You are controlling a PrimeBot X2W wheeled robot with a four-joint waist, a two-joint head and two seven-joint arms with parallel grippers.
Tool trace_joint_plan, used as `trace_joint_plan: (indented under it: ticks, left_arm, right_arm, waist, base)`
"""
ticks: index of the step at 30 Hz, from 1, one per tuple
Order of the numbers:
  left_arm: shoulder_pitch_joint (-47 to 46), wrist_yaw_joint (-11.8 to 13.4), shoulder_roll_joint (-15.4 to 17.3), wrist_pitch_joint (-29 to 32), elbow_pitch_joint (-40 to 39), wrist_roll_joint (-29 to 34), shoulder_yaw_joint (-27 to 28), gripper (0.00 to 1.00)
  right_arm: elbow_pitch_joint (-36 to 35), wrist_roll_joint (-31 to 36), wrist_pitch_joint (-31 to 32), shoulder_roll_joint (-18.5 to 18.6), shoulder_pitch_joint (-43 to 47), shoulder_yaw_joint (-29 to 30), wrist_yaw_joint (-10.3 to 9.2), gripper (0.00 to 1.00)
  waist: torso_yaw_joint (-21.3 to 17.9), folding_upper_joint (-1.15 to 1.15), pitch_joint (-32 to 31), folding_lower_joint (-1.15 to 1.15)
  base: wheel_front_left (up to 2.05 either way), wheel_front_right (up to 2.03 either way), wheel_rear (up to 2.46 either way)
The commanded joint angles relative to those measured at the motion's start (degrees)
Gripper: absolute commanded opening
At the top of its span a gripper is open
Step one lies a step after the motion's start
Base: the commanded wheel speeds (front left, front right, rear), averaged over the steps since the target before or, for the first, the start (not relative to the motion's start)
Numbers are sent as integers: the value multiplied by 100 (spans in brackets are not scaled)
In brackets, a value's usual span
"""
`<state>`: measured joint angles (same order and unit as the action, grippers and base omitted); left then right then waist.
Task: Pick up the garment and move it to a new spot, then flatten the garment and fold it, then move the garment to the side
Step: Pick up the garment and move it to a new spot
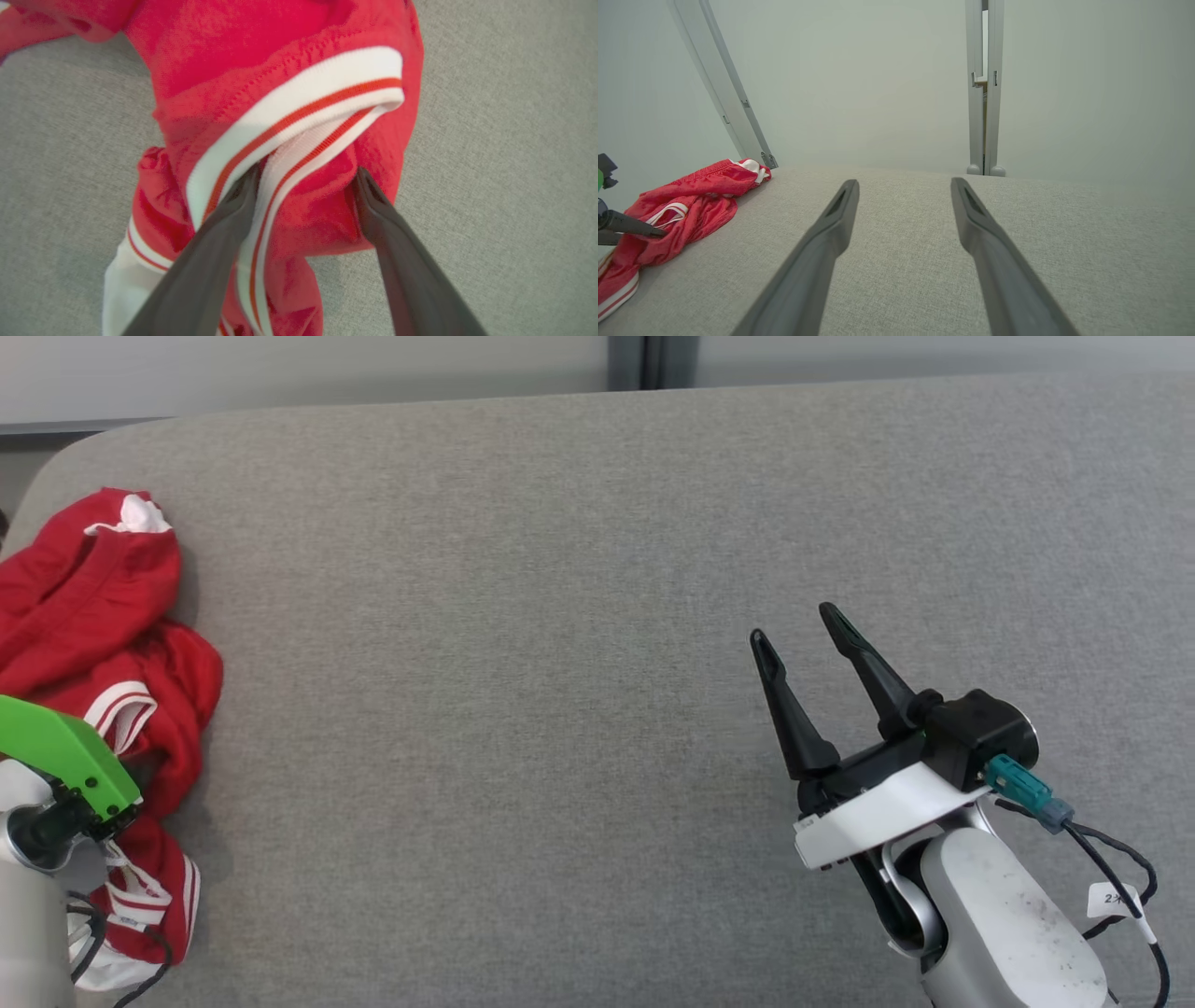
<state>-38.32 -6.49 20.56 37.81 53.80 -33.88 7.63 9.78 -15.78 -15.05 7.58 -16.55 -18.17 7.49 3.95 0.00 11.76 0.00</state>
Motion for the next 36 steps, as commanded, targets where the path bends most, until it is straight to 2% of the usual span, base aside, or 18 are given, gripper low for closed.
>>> trace_joint_plan:
  ticks: [1,2,3,4,5,6,12,15,20,25,31,36]
  left_arm:
    - [-31,16,55,-13,77,45,0,100]
    - [-25,20,53,-52,138,34,4,100]
    - [-29,25,53,-84,201,13,18,84]
    - [-41,17,58,-145,267,0,18,28]
    - [-47,10,68,-175,296,-4,17,9]
    - [-55,-13,94,-214,328,24,-25,0]
    - [-134,-93,285,-252,85,158,-402,0]
    - [-88,-107,255,-144,-286,121,-753,0]
    - [174,-107,376,307,-1518,-345,-1516,0]
    - [318,-109,550,594,-2892,-819,-2017,0]
    - [311,-108,278,647,-4287,-1538,-2304,0]
    - [139,-108,-226,332,-4927,-1932,-2484,0]
  right_arm:
    - [-15,-31,-19,-1,-66,-14,0,100]
    - [-9,-28,-19,-5,-70,-21,0,100]
    - [-2,-31,-18,-10,-76,-27,0,100]
    - [8,-36,-19,-16,-78,-24,0,100]
    - [14,-38,-19,-19,-72,-21,0,100]
    - [26,-36,-19,-20,-54,-17,0,100]
    - [99,-57,-18,-45,131,18,0,100]
    - [138,-70,-19,-88,236,27,0,100]
    - [210,-104,-19,-185,433,42,0,100]
    - [207,-98,-19,-238,585,126,0,100]
    - [191,-89,-18,-279,682,245,0,100]
    - [168,-79,-19,-270,674,351,0,100]
  waist:
    - [-254,0,219,0]
    - [-266,0,220,0]
    - [-275,0,215,0]
    - [-273,0,191,0]
    - [-267,0,177,0]
    - [-252,0,140,0]
    - [-89,0,-211,0]
    - [1,0,-465,0]
    - [66,0,-904,0]
    - [-58,0,-1164,0]
    - [-403,0,-1279,0]
    - [-766,0,-1309,0]
  base:
    - [0,0,0]
    - [0,0,0]
    - [0,0,0]
    - [0,0,0]
    - [0,0,0]
    - [0,0,0]
    - [0,0,0]
    - [0,0,0]
    - [0,0,0]
    - [0,0,0]
    - [0,0,0]
    - [0,0,0]
